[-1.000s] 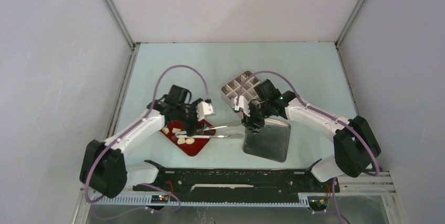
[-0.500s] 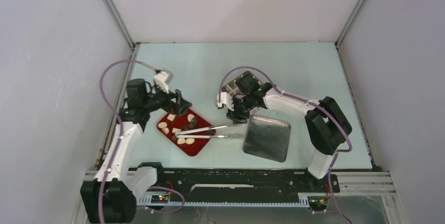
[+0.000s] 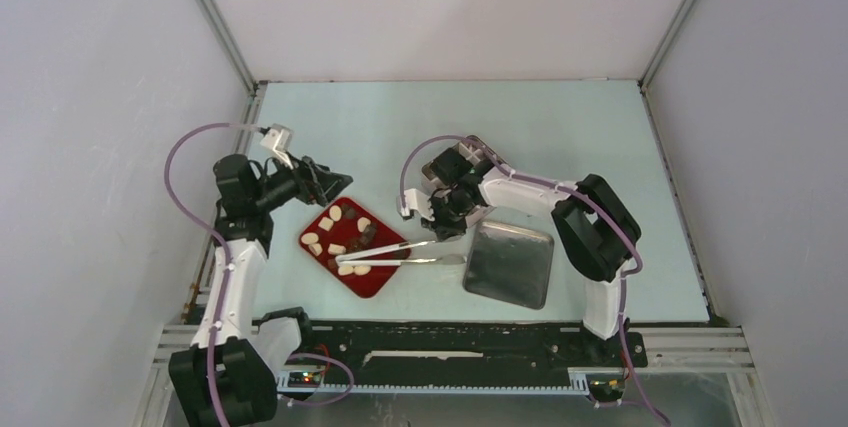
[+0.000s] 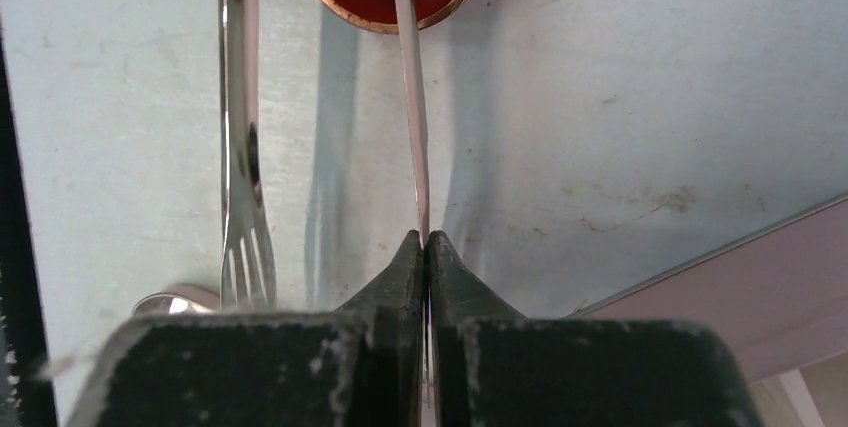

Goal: Pack the chocolate

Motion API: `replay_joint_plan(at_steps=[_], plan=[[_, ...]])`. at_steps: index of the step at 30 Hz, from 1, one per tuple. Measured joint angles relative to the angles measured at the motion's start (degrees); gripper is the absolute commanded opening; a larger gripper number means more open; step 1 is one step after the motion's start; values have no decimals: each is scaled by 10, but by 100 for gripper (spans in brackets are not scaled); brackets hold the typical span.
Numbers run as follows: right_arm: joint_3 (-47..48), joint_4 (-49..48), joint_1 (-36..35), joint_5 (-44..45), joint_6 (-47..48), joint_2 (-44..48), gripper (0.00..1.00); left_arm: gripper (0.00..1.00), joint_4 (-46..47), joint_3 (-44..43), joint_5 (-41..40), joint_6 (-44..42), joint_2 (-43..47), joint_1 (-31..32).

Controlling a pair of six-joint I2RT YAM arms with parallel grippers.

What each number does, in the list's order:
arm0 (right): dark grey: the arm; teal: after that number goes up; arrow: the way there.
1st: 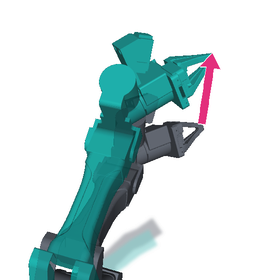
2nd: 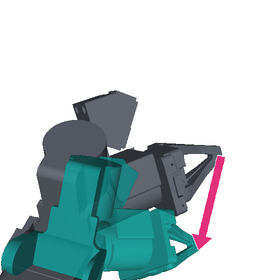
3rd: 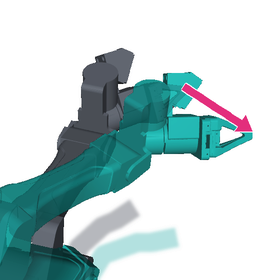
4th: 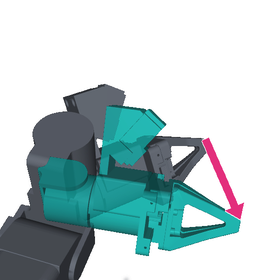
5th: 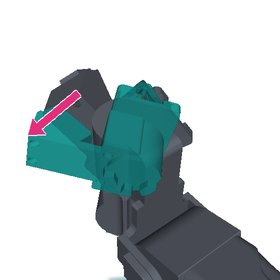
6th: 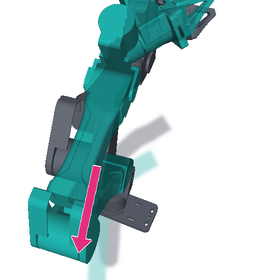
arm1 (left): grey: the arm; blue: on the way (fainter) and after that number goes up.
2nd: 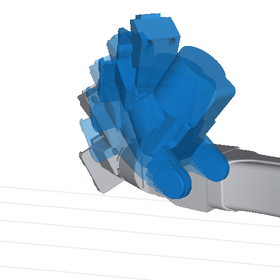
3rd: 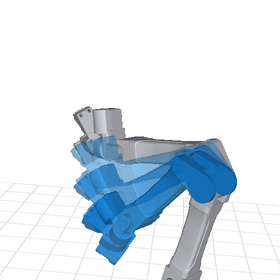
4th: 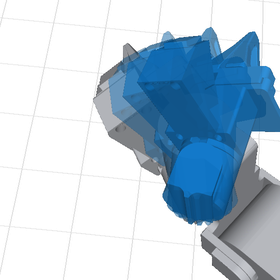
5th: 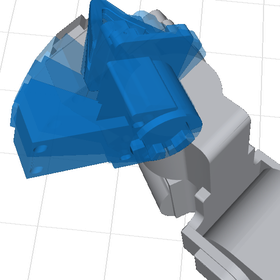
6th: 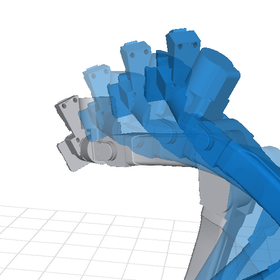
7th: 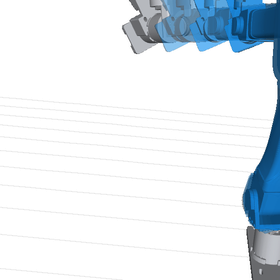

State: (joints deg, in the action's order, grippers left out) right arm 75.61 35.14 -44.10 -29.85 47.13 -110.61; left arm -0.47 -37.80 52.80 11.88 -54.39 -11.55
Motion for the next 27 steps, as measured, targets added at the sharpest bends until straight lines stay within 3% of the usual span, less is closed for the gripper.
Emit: replay_joint_plan(at_steps=[2,5,8,12,21,27], plan=[[3,12,5,-10,-1,0,0,85,-7,-1,16,-36,-2,7],[3,34,18,-42,-6,3,0,88,-86,-18,31,-165,-12,40],[3,47,32,-73,-18,15,0,90,-207,-47,36,-332,-27,108],[-4,42,46,-110,-42,51,0,91,-300,-68,39,-462,-39,196],[-19,8,49,-170,-85,108,0,91,-357,-71,15,-521,-78,295],[-30,-12,63,-199,-113,125,0,83,-375,-103,-2,-524,-111,342]])
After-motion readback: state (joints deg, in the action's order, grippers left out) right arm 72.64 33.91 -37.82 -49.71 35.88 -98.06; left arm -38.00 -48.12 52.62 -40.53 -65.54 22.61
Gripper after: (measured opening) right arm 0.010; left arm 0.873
